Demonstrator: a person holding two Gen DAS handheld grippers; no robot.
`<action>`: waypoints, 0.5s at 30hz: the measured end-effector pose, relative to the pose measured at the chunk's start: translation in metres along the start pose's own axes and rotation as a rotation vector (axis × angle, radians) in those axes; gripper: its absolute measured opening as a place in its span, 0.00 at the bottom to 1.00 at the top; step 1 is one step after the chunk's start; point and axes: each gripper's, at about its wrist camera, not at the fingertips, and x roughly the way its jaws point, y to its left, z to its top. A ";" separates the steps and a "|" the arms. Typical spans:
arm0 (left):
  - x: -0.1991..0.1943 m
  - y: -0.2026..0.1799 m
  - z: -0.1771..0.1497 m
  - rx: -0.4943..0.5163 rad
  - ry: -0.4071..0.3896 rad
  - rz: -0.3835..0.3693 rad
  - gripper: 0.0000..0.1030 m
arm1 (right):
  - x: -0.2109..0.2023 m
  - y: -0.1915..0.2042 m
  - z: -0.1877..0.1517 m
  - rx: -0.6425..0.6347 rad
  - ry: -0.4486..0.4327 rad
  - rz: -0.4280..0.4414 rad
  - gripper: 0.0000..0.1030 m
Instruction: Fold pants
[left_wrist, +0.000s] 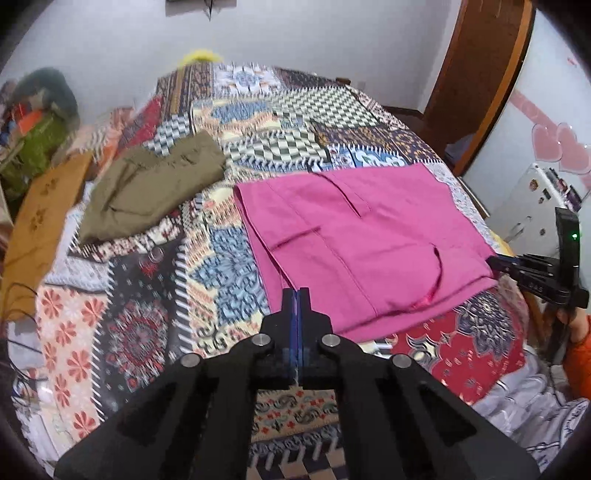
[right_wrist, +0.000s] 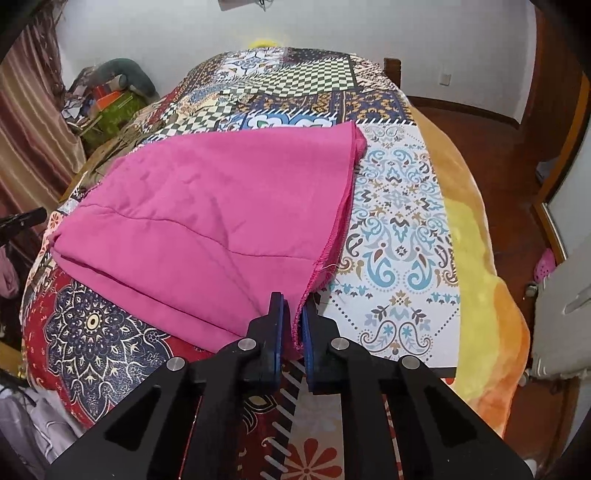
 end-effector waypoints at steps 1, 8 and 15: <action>0.001 -0.001 -0.001 -0.009 0.008 -0.004 0.05 | -0.001 -0.001 0.000 0.007 0.000 -0.002 0.08; 0.014 -0.006 -0.008 -0.052 0.046 -0.048 0.35 | 0.000 -0.009 0.001 0.051 0.033 -0.009 0.11; 0.031 -0.008 -0.007 -0.069 0.089 -0.095 0.31 | 0.002 -0.010 -0.003 0.060 0.051 -0.012 0.31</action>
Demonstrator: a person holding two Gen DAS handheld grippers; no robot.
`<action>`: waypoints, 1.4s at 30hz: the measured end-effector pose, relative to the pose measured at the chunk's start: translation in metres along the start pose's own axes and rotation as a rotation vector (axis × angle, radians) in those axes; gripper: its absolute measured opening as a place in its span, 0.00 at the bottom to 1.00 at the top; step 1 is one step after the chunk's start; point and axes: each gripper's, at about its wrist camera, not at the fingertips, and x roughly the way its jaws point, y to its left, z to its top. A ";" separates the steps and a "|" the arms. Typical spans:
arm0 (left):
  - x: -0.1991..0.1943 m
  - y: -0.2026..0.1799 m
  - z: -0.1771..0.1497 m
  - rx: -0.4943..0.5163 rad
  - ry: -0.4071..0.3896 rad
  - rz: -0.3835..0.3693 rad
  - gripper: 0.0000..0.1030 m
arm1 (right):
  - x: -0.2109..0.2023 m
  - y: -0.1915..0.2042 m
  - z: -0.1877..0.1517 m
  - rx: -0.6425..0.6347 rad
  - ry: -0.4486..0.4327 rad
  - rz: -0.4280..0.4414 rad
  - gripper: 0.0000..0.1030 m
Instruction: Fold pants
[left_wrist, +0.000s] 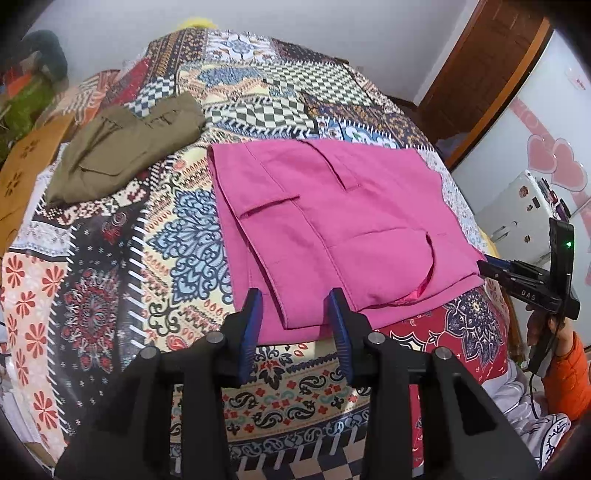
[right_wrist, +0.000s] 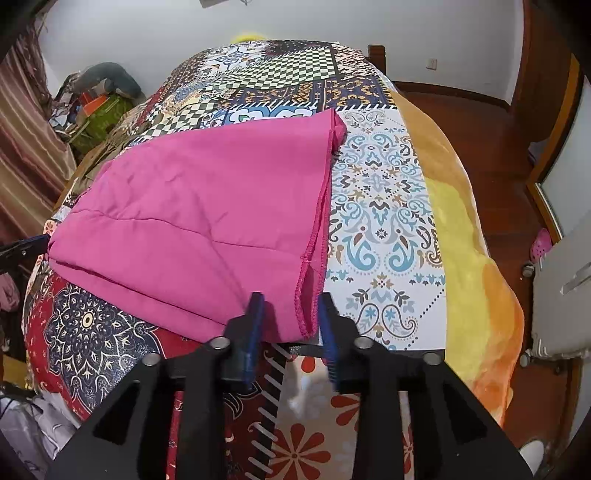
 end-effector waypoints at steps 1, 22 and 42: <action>0.003 0.000 0.000 -0.003 0.010 -0.015 0.26 | 0.001 -0.001 -0.001 0.002 0.005 0.001 0.32; -0.011 -0.012 0.005 0.072 -0.084 0.053 0.11 | 0.005 0.013 -0.005 -0.056 -0.026 0.036 0.07; -0.036 0.004 -0.003 0.032 -0.125 0.054 0.11 | -0.022 0.027 0.002 -0.093 -0.090 0.025 0.06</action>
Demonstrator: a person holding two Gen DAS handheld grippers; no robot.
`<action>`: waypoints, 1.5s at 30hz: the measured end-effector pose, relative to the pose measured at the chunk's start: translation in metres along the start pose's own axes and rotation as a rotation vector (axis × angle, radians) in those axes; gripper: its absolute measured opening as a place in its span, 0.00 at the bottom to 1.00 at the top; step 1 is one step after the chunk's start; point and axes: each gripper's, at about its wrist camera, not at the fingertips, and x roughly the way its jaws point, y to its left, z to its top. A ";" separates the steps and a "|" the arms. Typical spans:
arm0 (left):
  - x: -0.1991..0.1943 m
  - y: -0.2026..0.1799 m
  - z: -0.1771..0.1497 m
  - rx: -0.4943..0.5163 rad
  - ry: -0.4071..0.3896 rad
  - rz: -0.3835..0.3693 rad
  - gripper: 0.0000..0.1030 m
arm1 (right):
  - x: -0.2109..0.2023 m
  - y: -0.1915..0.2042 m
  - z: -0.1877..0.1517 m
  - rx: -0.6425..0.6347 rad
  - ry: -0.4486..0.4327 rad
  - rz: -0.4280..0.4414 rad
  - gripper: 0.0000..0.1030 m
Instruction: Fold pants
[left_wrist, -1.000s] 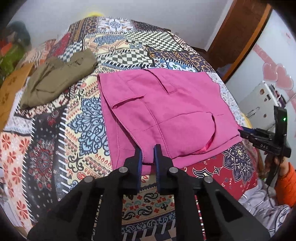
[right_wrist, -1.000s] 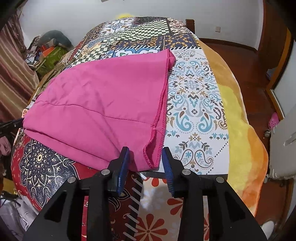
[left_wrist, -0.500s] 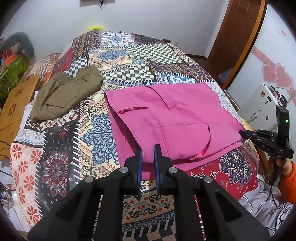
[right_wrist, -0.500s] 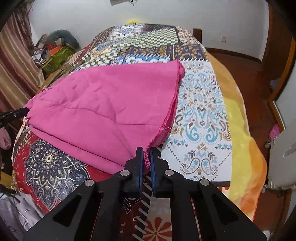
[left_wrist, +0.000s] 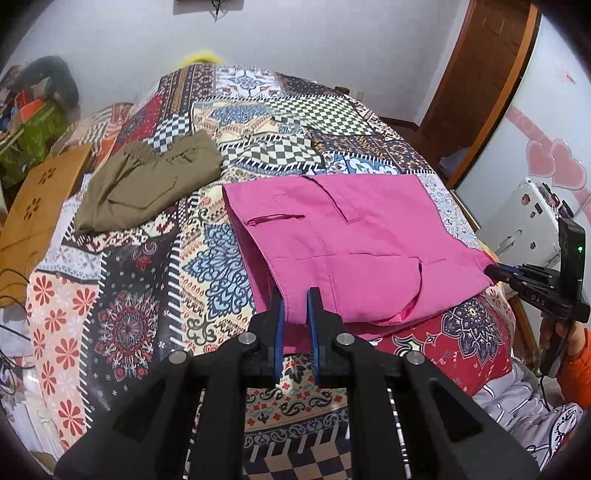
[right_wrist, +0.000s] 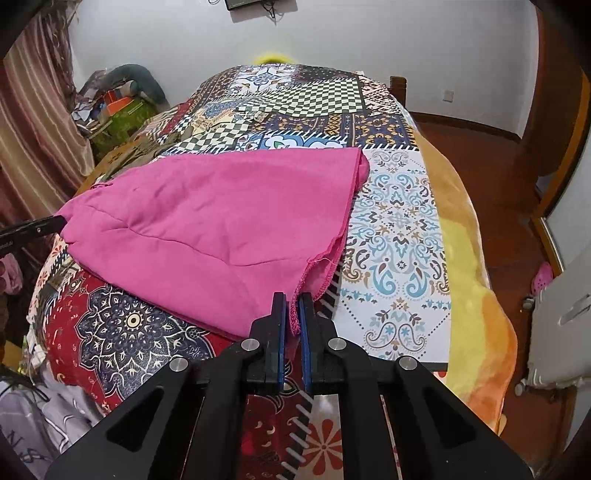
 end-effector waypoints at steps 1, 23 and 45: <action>0.002 0.002 -0.001 -0.005 0.007 -0.001 0.11 | 0.002 0.001 -0.001 -0.003 0.005 0.002 0.06; 0.021 0.024 -0.012 -0.063 0.082 0.062 0.32 | 0.012 -0.014 -0.008 0.045 0.079 -0.034 0.06; 0.029 0.025 0.071 -0.013 -0.024 0.126 0.43 | 0.005 -0.012 0.053 0.002 -0.055 -0.037 0.27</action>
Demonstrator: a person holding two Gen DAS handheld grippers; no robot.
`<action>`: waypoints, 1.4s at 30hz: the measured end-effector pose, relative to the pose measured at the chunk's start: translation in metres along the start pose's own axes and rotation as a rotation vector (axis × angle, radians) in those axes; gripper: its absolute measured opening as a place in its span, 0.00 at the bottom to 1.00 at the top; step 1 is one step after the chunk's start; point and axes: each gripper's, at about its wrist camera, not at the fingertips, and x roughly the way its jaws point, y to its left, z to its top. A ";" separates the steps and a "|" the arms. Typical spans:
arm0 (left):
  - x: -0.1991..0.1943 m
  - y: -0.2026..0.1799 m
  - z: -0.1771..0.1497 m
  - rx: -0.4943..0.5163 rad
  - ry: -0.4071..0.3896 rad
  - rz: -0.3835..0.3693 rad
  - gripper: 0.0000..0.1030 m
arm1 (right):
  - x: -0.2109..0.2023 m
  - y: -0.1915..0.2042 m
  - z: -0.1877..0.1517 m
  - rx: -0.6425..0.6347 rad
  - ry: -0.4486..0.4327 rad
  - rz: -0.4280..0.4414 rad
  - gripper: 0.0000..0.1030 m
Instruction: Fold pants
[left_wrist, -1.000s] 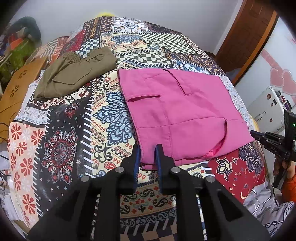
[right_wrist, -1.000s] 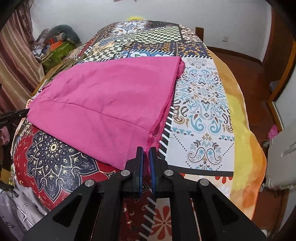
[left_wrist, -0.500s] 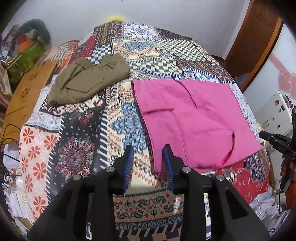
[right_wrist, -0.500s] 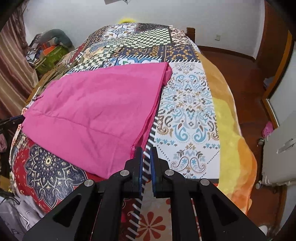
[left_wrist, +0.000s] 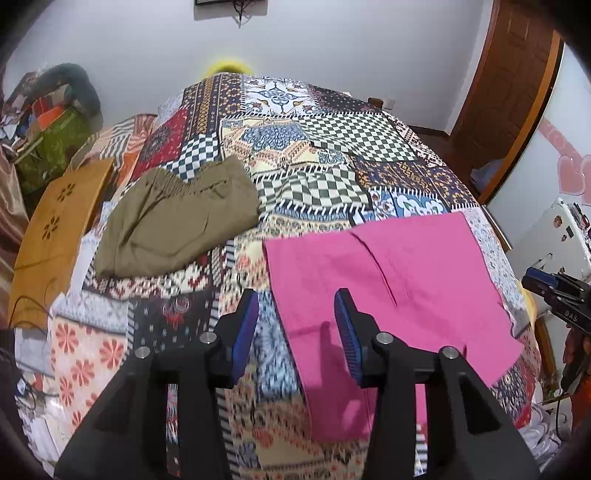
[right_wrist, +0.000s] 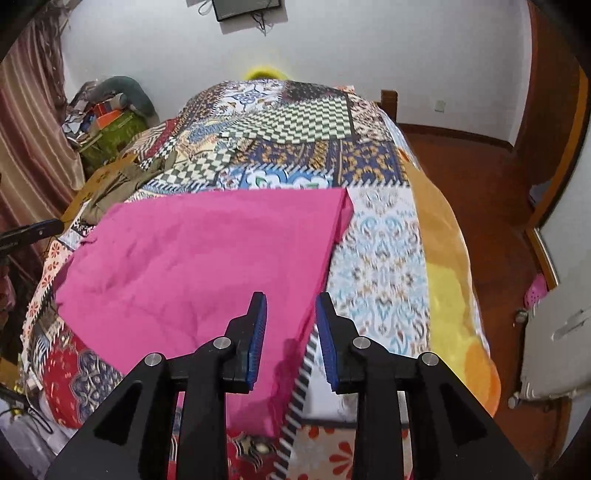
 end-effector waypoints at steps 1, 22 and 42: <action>0.004 0.001 0.002 0.001 0.003 0.006 0.44 | 0.002 0.001 0.003 -0.002 -0.004 0.001 0.31; 0.082 0.024 0.008 -0.069 0.154 -0.016 0.45 | 0.052 0.016 0.022 -0.046 0.058 0.071 0.34; -0.019 -0.003 -0.077 -0.241 0.172 -0.160 0.62 | 0.021 0.062 0.015 -0.146 -0.009 0.123 0.35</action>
